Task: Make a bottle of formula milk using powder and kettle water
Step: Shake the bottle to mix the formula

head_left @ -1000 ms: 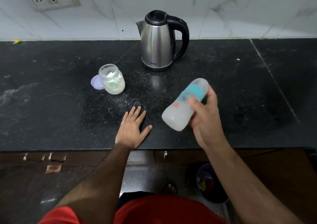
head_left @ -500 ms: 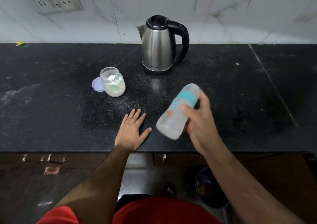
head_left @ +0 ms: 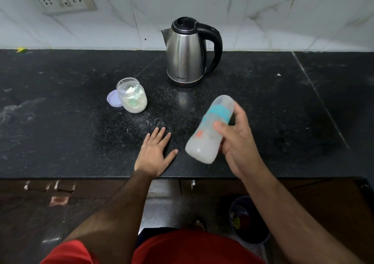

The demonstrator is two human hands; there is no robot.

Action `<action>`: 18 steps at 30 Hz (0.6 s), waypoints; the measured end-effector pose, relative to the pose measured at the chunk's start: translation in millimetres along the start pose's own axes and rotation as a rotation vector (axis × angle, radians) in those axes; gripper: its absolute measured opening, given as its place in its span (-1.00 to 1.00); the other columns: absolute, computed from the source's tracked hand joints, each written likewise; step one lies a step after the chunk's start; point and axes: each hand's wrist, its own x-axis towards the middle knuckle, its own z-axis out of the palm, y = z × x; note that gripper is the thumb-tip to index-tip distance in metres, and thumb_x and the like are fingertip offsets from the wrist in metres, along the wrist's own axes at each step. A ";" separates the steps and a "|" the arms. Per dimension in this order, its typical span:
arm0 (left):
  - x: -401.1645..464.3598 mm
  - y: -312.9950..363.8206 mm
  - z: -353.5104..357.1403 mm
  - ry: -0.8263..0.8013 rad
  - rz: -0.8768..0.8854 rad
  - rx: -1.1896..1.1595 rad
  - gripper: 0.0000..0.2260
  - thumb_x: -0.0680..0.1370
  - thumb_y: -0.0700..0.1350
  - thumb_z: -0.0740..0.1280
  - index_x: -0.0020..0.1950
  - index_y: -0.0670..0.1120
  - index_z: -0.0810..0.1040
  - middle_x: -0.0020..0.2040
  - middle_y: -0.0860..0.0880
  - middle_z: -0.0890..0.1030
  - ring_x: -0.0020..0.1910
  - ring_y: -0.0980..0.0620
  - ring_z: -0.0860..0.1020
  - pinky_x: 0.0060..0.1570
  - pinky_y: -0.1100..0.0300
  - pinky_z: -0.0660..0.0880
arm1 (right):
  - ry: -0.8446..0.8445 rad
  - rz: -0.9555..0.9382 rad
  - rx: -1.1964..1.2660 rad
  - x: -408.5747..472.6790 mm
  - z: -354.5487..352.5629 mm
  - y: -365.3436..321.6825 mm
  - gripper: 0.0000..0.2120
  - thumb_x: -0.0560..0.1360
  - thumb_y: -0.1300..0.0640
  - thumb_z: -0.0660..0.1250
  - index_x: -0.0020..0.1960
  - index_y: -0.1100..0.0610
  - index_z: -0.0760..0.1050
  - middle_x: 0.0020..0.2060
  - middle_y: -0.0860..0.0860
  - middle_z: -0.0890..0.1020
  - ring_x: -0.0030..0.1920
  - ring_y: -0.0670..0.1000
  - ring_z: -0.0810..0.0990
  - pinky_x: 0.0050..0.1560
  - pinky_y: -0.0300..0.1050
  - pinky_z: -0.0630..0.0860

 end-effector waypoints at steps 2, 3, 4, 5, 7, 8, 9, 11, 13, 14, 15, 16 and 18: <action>-0.2 -0.1 1.2 0.009 -0.003 -0.003 -0.31 0.54 0.36 -0.03 0.59 0.02 0.20 0.62 0.02 0.08 0.61 0.07 -0.07 0.58 0.03 -0.10 | 0.123 -0.040 0.067 4.4 0.9 -1.8 -0.36 0.43 0.13 0.38 0.46 -0.01 0.26 0.08 0.00 0.61 0.02 -0.02 0.68 -0.07 0.02 0.62; -0.3 -0.4 1.5 0.011 -0.003 -0.001 -0.31 0.55 0.36 -0.02 0.58 0.02 0.20 0.62 0.02 0.08 0.61 0.07 -0.07 0.58 0.03 -0.10 | 0.152 -0.047 0.079 5.1 0.7 -0.7 -0.37 0.44 0.10 0.38 0.46 -0.01 0.25 0.10 0.00 0.60 0.03 -0.02 0.68 -0.08 0.02 0.62; -0.4 -0.6 1.5 0.010 -0.003 0.002 -0.32 0.55 0.35 -0.01 0.59 0.02 0.20 0.62 0.02 0.08 0.61 0.07 -0.08 0.58 0.03 -0.10 | 0.151 -0.041 0.074 3.8 0.8 1.4 -0.36 0.43 0.10 0.38 0.47 -0.02 0.25 0.09 0.00 0.60 0.03 -0.01 0.68 -0.07 0.02 0.62; -0.2 -0.8 1.5 0.006 -0.002 0.005 -0.32 0.55 0.35 -0.01 0.59 0.02 0.19 0.63 0.02 0.08 0.61 0.07 -0.08 0.58 0.03 -0.10 | 0.118 -0.022 0.053 1.5 1.0 4.0 -0.35 0.43 0.11 0.38 0.47 -0.03 0.24 0.08 0.00 0.61 0.03 -0.01 0.68 -0.06 0.02 0.63; 0.1 -0.7 0.7 -0.004 0.001 0.004 -0.30 0.54 0.36 -0.03 0.59 0.01 0.18 0.63 0.01 0.07 0.61 0.07 -0.08 0.58 0.02 -0.10 | -0.009 0.035 -0.009 -4.5 2.5 6.8 -0.30 0.41 0.17 0.39 0.49 -0.04 0.23 0.03 -0.01 0.66 0.01 0.00 0.69 -0.05 0.02 0.64; 0.1 -0.5 0.2 -0.005 0.002 -0.003 -0.29 0.53 0.36 -0.03 0.59 0.01 0.18 0.63 0.01 0.07 0.61 0.07 -0.08 0.58 0.02 -0.10 | -0.055 0.049 -0.031 -6.3 3.1 6.4 -0.29 0.40 0.19 0.39 0.49 -0.03 0.22 0.00 -0.03 0.68 0.01 0.01 0.69 -0.05 0.00 0.65; 0.3 -0.3 0.1 -0.003 0.003 -0.008 -0.29 0.53 0.36 -0.03 0.59 0.01 0.18 0.63 0.01 0.08 0.61 0.06 -0.08 0.58 0.01 -0.09 | -0.062 0.036 -0.034 -5.9 3.2 5.3 -0.29 0.40 0.20 0.38 0.49 -0.02 0.23 -0.01 -0.05 0.69 0.01 0.01 0.68 -0.05 0.00 0.65; 0.2 -0.2 0.6 0.007 0.001 -0.003 -0.31 0.54 0.35 -0.01 0.59 0.01 0.19 0.62 0.02 0.08 0.61 0.06 -0.07 0.58 0.01 -0.08 | 0.034 -0.018 0.023 0.4 2.5 1.4 -0.36 0.43 0.18 0.38 0.46 -0.01 0.27 0.04 -0.02 0.66 0.01 0.00 0.68 -0.07 0.00 0.64; -0.4 -0.5 1.3 0.011 -0.002 0.004 -0.33 0.57 0.34 0.01 0.59 0.02 0.20 0.63 0.02 0.08 0.61 0.07 -0.07 0.58 0.01 -0.09 | 0.154 -0.046 0.096 7.4 2.4 -2.4 -0.42 0.47 0.12 0.38 0.44 -0.02 0.28 0.10 0.01 0.61 0.04 0.02 0.68 -0.09 0.03 0.63; -0.4 -0.6 1.4 0.011 -0.002 0.005 -0.33 0.57 0.34 0.02 0.59 0.02 0.19 0.63 0.02 0.08 0.61 0.06 -0.07 0.58 0.01 -0.09 | 0.171 -0.049 0.103 8.8 2.8 -2.6 -0.44 0.49 0.11 0.37 0.44 -0.02 0.28 0.10 0.01 0.61 0.05 0.03 0.68 -0.10 0.03 0.63; -0.2 -0.7 1.3 0.010 0.000 0.007 -0.33 0.57 0.34 0.01 0.59 0.02 0.19 0.63 0.01 0.08 0.61 0.06 -0.07 0.58 0.01 -0.09 | 0.156 -0.042 0.088 8.8 3.1 -1.1 -0.43 0.49 0.12 0.38 0.44 -0.02 0.27 0.09 0.00 0.62 0.04 0.03 0.68 -0.10 0.04 0.64; -0.1 -0.8 0.8 0.008 0.002 0.009 -0.32 0.56 0.35 0.00 0.59 0.02 0.19 0.63 0.01 0.08 0.61 0.06 -0.07 0.58 0.01 -0.08 | 0.109 -0.023 0.051 7.7 3.5 0.3 -0.40 0.47 0.13 0.38 0.45 -0.02 0.26 0.05 -0.02 0.64 0.02 0.01 0.69 -0.09 0.05 0.64; -0.2 -0.6 -0.3 0.001 0.002 0.009 -0.30 0.54 0.35 -0.02 0.59 0.02 0.18 0.62 0.01 0.08 0.61 0.06 -0.07 0.58 0.00 -0.08 | -0.027 0.033 -0.063 4.1 3.8 0.1 -0.32 0.42 0.15 0.40 0.48 -0.03 0.24 0.01 -0.04 0.68 0.00 0.02 0.69 -0.06 0.07 0.64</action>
